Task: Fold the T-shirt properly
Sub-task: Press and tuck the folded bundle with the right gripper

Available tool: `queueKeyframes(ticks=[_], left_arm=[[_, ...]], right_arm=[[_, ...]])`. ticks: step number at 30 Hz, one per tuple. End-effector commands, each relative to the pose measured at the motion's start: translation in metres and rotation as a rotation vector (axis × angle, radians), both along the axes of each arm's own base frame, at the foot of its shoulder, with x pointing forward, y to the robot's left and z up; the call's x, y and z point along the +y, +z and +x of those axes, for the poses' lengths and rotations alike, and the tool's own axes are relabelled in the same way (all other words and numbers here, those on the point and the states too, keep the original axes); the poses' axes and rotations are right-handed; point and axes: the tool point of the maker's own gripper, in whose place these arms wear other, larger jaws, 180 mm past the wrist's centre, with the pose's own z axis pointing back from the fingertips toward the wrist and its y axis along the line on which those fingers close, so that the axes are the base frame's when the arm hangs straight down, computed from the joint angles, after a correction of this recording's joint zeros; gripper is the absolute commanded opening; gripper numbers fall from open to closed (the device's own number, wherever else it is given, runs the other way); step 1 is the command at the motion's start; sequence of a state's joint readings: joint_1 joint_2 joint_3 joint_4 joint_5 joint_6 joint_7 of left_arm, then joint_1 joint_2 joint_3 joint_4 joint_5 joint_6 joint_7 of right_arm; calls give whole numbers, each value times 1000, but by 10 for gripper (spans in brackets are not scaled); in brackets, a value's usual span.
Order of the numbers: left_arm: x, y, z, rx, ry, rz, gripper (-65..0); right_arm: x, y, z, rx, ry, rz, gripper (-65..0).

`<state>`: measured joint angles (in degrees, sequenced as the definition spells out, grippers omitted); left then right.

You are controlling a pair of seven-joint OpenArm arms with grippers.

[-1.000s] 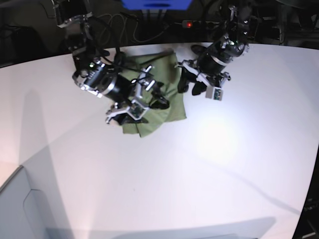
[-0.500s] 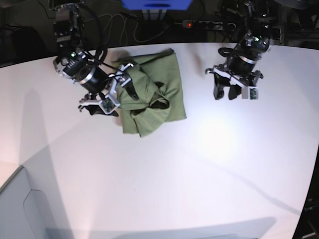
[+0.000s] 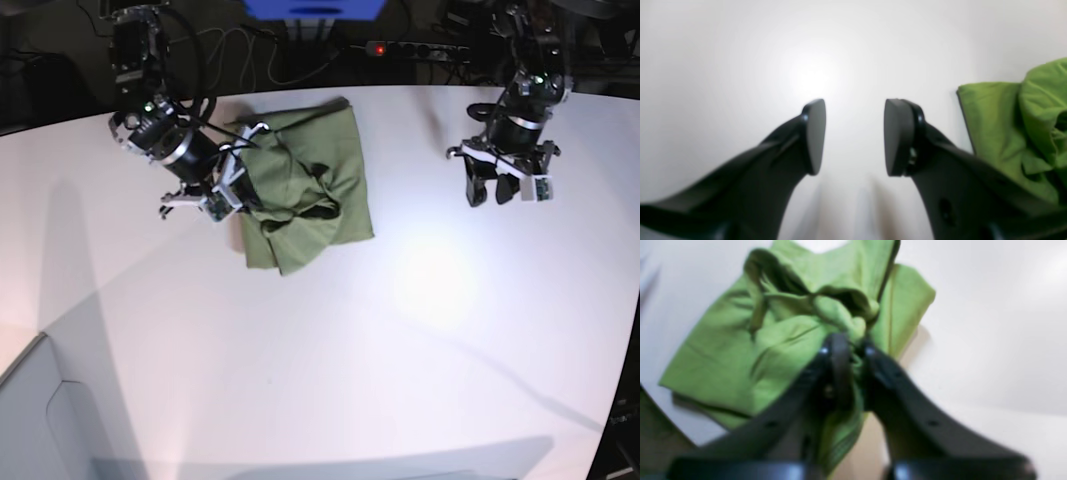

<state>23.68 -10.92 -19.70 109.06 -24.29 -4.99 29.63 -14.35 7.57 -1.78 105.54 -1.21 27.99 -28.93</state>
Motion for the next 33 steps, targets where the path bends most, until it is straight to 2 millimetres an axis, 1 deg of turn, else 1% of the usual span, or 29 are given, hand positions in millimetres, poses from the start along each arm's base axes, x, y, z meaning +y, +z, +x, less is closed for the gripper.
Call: queueKeyframes(ticks=[1, 2, 5, 12, 17, 19, 20, 25, 27, 28, 30, 32, 33], left_arm=[[1, 9, 3, -35, -4, 3, -373], [0, 9, 3, -35, -3, 1, -373], [0, 9, 3, -35, -3, 1, -373], [5, 10, 3, -38, 8, 8, -373], [6, 11, 4, -41, 10, 9, -373], [6, 11, 4, -41, 10, 9, -373], [6, 11, 4, -41, 10, 9, -373], [9, 11, 2, -40, 18, 13, -373], [12, 12, 2, -42, 25, 18, -373], [15, 12, 2, -42, 32, 21, -373], [19, 13, 1, -41, 41, 26, -373], [23, 12, -3, -33, 51, 33, -373], [25, 12, -4, -33, 54, 35, -373]], right_arm=[[6, 16, 1, -48, 16, 36, -650], [10, 20, -2, -55, 26, 40, -633], [29, 30, -14, -70, 82, 63, -650], [63, 22, -48, -6, 178, 106, -647], [84, 18, -64, 23, 245, 119, -635], [89, 16, -70, 33, 273, 117, -582], [90, 15, -73, 37, 287, 113, -544], [103, 13, -97, 44, 410, 97, -287], [102, 25, -96, 5, 422, 98, -219], [99, 34, -91, -21, 412, 102, -202], [87, 46, -77, -69, 368, 90, -198], [74, 50, -62, -96, 313, 73, -198], [68, 55, -50, -118, 280, 66, -197]])
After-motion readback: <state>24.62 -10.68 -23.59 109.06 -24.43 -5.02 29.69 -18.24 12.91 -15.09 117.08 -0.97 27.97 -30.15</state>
